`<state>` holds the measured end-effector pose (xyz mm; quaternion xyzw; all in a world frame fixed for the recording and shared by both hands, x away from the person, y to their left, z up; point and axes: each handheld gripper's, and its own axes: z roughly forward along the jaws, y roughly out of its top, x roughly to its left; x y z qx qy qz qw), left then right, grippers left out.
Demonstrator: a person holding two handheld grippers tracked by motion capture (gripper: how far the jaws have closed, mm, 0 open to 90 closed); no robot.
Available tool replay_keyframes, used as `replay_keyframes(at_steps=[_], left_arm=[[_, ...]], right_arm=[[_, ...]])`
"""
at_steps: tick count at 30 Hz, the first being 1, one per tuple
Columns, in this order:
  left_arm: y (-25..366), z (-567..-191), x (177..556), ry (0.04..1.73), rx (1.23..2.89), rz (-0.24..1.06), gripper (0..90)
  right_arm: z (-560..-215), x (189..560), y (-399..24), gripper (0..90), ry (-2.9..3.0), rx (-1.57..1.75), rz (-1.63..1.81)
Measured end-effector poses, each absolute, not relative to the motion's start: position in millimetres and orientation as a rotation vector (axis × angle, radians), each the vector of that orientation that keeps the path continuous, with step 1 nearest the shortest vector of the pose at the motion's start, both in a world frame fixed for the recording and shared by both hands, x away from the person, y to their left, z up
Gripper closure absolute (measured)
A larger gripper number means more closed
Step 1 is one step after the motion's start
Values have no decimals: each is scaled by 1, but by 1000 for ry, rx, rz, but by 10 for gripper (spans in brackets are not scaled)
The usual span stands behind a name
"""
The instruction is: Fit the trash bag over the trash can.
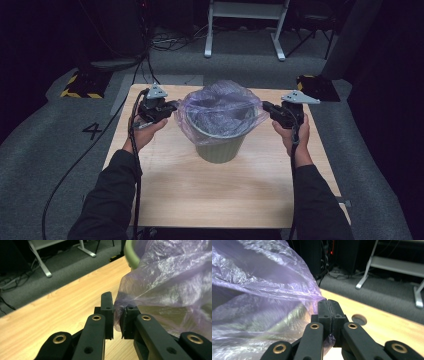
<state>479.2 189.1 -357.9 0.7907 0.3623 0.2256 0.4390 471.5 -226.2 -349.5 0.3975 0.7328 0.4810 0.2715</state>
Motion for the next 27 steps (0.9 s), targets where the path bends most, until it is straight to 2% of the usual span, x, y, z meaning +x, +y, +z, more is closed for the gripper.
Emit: replay_keyframes(at_steps=[12,17,20,21,23,24,27], left_arm=[[183,-378,488,951,1995,519,808],[179,-380,489,971,1975,530,731],[180,-377,488,977,1963,551,614],[183,-375,485,982,1950,549,614],[190,-371,480,985,1907,543,528],[198,-365,474,1006,1872,545,410],[207,-359,463,968,1851,512,309]], right_arm=[[-370,488,-228,897,2015,1144,1288],[-371,490,-226,887,2015,1136,1284],[-371,491,-228,882,2005,1144,1290],[-370,490,-229,882,1999,1145,1295],[-369,488,-231,882,1990,1139,1305],[-367,485,-234,883,1981,1133,1313],[-364,483,-238,883,1972,1126,1325]])
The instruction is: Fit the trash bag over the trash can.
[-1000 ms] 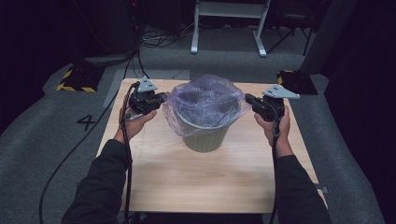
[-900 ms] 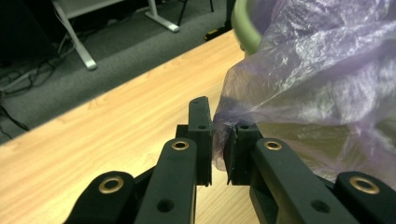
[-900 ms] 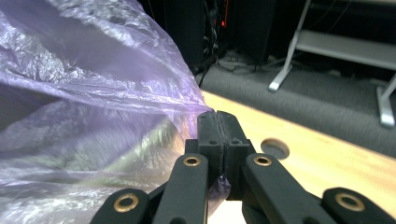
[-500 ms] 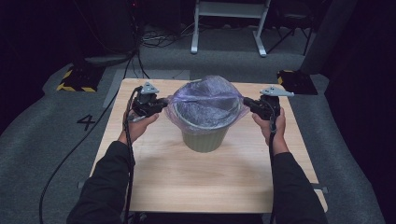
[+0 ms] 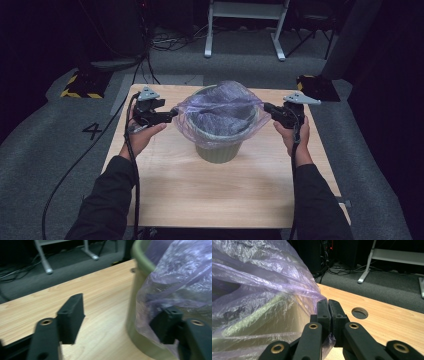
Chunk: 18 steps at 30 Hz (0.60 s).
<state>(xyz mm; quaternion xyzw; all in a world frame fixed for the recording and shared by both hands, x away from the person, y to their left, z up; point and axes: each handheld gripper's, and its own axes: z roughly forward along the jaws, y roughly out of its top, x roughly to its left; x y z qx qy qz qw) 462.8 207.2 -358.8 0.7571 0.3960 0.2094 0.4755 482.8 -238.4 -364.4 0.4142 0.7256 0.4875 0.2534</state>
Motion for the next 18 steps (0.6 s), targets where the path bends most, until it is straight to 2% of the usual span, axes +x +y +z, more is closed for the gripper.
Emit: replay_keyframes(at_steps=[4,9,14,18], left_arm=[[211,-353,439,864,1852,526,232],[206,-354,416,756,1876,548,185],[194,-361,392,648,1922,560,174],[178,-368,393,650,1980,537,189]], right_arm=[[-361,479,-242,883,1964,1117,1331],[-360,476,-242,883,1969,1104,1329],[-360,475,-241,882,1979,1094,1327],[-360,474,-239,878,1988,1086,1333]])
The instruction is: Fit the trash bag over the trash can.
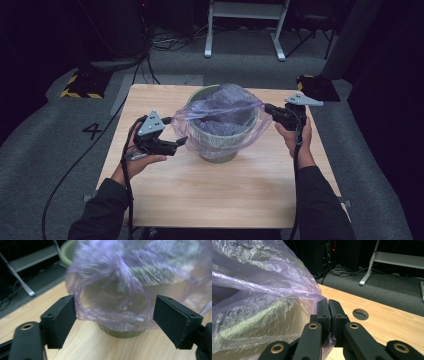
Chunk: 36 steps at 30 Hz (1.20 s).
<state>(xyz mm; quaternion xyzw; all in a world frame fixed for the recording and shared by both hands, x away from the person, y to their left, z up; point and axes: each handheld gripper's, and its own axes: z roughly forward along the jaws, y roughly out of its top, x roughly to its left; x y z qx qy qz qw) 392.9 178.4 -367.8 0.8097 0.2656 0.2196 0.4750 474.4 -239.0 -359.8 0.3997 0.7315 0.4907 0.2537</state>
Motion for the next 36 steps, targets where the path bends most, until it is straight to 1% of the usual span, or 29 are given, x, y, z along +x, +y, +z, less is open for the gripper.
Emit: replay_keyframes(at_steps=[1,3,4,5,6,9,11,12,13,16,18,19,20,21,22,23,24,25,26,27,28,29,31,32,34,35,36], left_arm=[[178,-368,393,650,1980,537,207],[168,-377,398,660,2039,540,352],[168,-377,398,660,2039,540,399],[161,-383,402,679,2083,544,445],[160,-385,404,679,2091,549,508],[156,-391,409,686,2114,529,625],[154,-397,414,705,2129,535,642],[153,-400,415,701,2137,529,691],[153,-400,415,701,2137,529,703],[149,-411,420,717,2167,529,703],[154,-413,421,726,2143,520,686],[154,-413,421,726,2143,520,663],[160,-411,417,716,2103,506,618],[160,-411,417,716,2103,506,562],[169,-406,411,705,2057,505,496],[169,-406,411,705,2057,505,466],[174,-402,407,697,2035,518,466],[181,-398,402,684,2003,525,409],[191,-392,397,674,1968,526,338],[191,-392,397,674,1968,526,310],[198,-387,395,670,1959,519,310],[201,-385,393,665,1951,521,272],[208,-379,391,667,1924,529,249],[213,-374,390,663,1914,522,205],[215,-372,388,659,1906,520,187],[218,-366,385,650,1881,529,186],[218,-366,385,650,1881,529,189]], right_arm=[[-360,474,-239,878,1988,1086,1333],[-360,473,-238,876,1993,1084,1341],[-360,473,-238,876,1993,1084,1341],[-361,473,-237,870,2001,1076,1334],[-362,473,-236,867,2006,1074,1334],[-364,473,-235,863,2024,1068,1316],[-365,473,-235,862,2027,1068,1314],[-366,473,-235,862,2026,1071,1313],[-366,473,-235,862,2026,1071,1313],[-373,474,-235,859,2030,1082,1306],[-375,474,-235,855,2030,1085,1311],[-376,474,-236,854,2028,1087,1311],[-375,474,-236,853,2025,1085,1313],[-375,474,-236,853,2025,1085,1313],[-373,472,-237,823,2010,1076,1326],[-373,472,-237,823,2010,1076,1326],[-372,472,-237,803,2002,1076,1328],[-370,470,-238,750,1990,1077,1331],[-365,468,-240,613,1960,1090,1344],[-365,468,-240,613,1960,1090,1344],[-363,467,-241,563,1950,1092,1348],[-358,465,-244,509,1940,1091,1368],[-354,463,-246,459,1935,1081,1376],[-349,459,-250,423,1929,1054,1388],[-347,459,-250,410,1934,1045,1396],[-344,457,-249,369,1956,1007,1389],[-343,456,-248,362,1963,987,1384]])
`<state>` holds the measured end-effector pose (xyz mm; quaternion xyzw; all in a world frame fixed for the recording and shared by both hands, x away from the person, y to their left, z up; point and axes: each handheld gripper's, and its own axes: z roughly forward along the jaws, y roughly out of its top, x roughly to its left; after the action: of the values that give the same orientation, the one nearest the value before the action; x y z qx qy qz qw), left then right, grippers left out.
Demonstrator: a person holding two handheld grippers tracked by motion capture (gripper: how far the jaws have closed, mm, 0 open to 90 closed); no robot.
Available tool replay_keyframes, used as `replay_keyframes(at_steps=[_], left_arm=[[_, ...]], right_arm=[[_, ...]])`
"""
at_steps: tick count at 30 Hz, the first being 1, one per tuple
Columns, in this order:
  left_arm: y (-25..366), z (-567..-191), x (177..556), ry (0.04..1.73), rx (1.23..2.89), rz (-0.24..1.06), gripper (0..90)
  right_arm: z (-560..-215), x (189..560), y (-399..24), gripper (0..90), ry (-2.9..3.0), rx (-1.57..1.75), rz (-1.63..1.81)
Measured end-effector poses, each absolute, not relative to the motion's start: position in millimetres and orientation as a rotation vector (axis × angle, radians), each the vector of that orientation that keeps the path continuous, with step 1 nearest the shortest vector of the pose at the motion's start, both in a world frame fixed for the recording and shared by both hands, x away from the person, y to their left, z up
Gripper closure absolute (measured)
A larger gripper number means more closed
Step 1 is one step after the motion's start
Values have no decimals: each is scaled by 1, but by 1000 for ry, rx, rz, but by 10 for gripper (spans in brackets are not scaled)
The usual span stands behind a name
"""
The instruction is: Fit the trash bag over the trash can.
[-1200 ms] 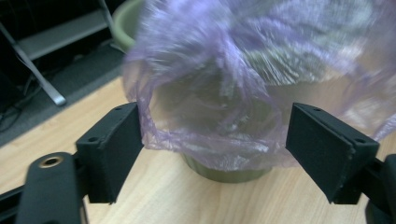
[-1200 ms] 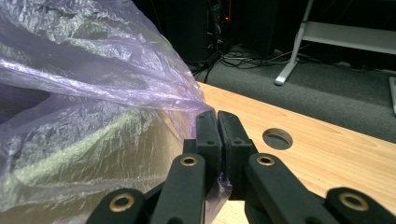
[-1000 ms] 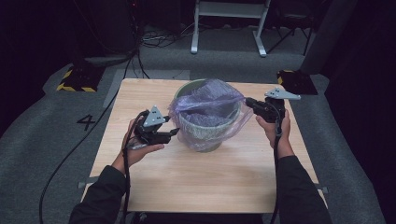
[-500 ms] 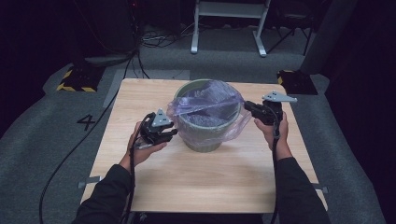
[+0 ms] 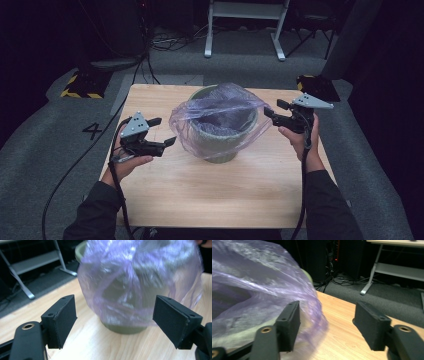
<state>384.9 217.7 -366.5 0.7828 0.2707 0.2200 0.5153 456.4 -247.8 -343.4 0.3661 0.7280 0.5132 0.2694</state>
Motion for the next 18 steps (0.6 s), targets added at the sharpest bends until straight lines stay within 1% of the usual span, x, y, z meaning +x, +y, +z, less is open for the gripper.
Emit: replay_keyframes(at_steps=[2,5,6,7,8,10,12,13,14,15,17,18], left_arm=[[217,-361,384,656,1868,550,191],[211,-352,389,636,1884,566,203],[208,-349,392,635,1888,583,203],[204,-346,397,636,1886,604,243],[199,-343,406,632,1887,572,240],[195,-340,413,630,1905,586,237],[189,-338,424,625,1930,599,284],[189,-338,424,625,1930,599,311],[185,-338,433,628,1952,609,337],[183,-337,437,634,1954,614,351],[182,-336,443,657,1951,651,406],[182,-335,446,661,1947,645,415]], right_arm=[[-342,455,-244,331,1984,943,1360],[-340,454,-237,322,2023,870,1327],[-340,454,-237,322,2023,870,1327],[-340,455,-232,337,2038,845,1295],[-340,455,-231,345,2038,842,1289],[-340,456,-230,359,2035,846,1281],[-341,458,-228,468,2040,831,1276],[-341,458,-228,468,2040,831,1276],[-341,460,-228,571,2044,809,1258],[-341,460,-228,600,2045,801,1258],[-341,461,-228,671,2041,785,1252],[-340,462,-228,699,2037,782,1243]])
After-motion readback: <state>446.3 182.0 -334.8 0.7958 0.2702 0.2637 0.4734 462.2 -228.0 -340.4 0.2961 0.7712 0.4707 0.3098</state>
